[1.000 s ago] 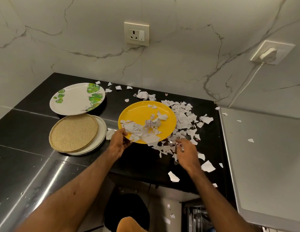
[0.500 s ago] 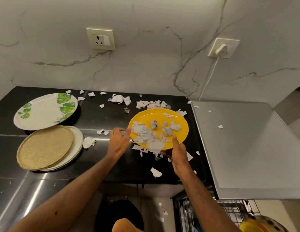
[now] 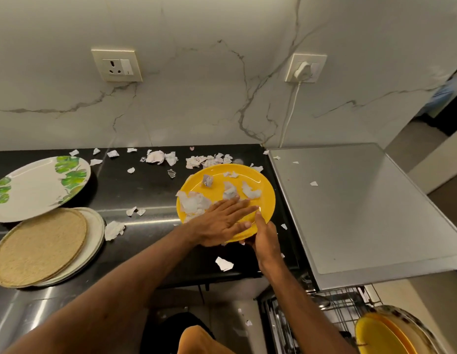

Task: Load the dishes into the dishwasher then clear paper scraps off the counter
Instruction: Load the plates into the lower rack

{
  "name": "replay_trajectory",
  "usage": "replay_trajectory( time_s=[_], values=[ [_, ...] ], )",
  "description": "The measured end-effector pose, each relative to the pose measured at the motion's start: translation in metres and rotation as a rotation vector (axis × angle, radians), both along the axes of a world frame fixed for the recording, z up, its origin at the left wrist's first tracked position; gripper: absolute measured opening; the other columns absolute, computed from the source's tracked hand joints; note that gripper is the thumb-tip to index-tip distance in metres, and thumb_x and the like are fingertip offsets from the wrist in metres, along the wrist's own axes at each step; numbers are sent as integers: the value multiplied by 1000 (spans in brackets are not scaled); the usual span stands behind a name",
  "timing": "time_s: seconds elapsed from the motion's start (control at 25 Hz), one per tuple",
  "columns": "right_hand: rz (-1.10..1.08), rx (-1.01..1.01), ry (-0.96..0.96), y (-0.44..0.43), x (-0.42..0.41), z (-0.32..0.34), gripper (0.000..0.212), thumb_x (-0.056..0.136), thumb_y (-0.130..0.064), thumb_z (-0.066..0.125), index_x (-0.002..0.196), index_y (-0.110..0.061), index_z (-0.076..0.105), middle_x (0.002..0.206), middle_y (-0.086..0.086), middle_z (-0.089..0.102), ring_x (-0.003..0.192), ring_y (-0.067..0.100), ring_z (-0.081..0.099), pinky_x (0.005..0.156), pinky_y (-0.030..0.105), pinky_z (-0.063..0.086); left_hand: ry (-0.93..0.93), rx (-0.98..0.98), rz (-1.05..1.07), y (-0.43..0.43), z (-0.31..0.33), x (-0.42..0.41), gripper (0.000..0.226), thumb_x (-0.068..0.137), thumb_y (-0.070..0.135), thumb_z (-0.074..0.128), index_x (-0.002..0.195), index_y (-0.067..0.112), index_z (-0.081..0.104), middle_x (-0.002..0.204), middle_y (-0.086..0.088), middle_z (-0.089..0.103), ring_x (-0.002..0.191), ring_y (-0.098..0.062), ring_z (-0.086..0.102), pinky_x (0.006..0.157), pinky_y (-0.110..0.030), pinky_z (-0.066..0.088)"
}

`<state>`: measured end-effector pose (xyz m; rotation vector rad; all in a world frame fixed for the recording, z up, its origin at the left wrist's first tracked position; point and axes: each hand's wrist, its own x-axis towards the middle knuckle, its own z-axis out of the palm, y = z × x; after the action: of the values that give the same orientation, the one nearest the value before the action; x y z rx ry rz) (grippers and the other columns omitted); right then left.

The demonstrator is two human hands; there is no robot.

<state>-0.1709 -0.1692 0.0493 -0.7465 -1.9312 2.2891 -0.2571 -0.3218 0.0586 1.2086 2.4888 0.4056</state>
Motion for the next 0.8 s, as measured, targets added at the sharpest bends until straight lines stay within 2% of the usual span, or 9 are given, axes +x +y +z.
replay_trajectory(
  time_s=[0.16,0.28,0.4,0.48,0.56,0.64,0.68,0.72,0.8],
  values=[
    [-69,23,-19,20,10,-1,24,110,-45,47,117,-30,65,106,6,77,91,29,75,66,42,59,95,-120,54,-24,-16,-45,57,103,70,8,155,59,-11,169,17,-18,155,-15,-20,125,-47,-11],
    [-45,40,-44,31,11,-3,30,109,-48,47,121,-27,64,111,6,76,97,31,74,66,41,61,200,-279,201,-50,-23,-79,67,94,74,-4,158,52,-11,170,12,-15,157,-22,-17,126,-52,-10],
    [-13,30,-74,35,7,-5,36,109,-49,46,124,-20,62,112,9,74,90,32,74,67,42,60,258,-334,426,-54,-23,-97,62,104,63,14,162,45,1,172,0,-13,156,-29,-19,124,-55,-13],
    [-13,28,-85,34,4,-4,34,110,-47,45,121,-19,61,110,10,73,82,29,72,68,43,60,285,-218,495,-38,-13,-93,64,105,62,18,164,39,6,172,0,-12,156,-29,-19,125,-57,-8],
    [-12,44,-95,31,1,-4,30,111,-45,45,115,-22,62,107,9,73,84,28,72,68,42,60,189,-36,319,-13,3,-77,65,105,63,18,163,38,4,172,7,-9,157,-21,-16,128,-54,0],
    [6,64,-103,27,-2,-5,32,111,-45,43,113,-23,65,105,10,74,87,34,73,67,43,60,12,69,32,17,13,-52,60,107,60,21,162,44,5,171,14,-6,156,-11,-13,128,-42,-1],
    [25,77,-102,25,-3,-4,35,112,-46,41,113,-23,67,102,12,76,87,35,74,68,44,60,-14,77,-79,30,11,-39,57,108,59,20,162,47,6,171,16,-5,156,-8,-13,126,-36,-3],
    [42,88,-99,24,-4,-5,37,112,-47,40,114,-23,68,99,12,77,85,35,74,70,45,60,-8,82,-141,39,5,-30,55,109,59,19,161,49,5,171,17,-6,156,-5,-14,125,-34,-5],
    [30,101,-97,24,-3,-4,37,111,-45,42,115,-20,69,95,13,77,80,30,74,70,45,59,19,77,-123,43,-11,-33,55,108,62,16,160,52,2,171,17,-10,156,-5,-16,124,-37,-7]
  ],
)
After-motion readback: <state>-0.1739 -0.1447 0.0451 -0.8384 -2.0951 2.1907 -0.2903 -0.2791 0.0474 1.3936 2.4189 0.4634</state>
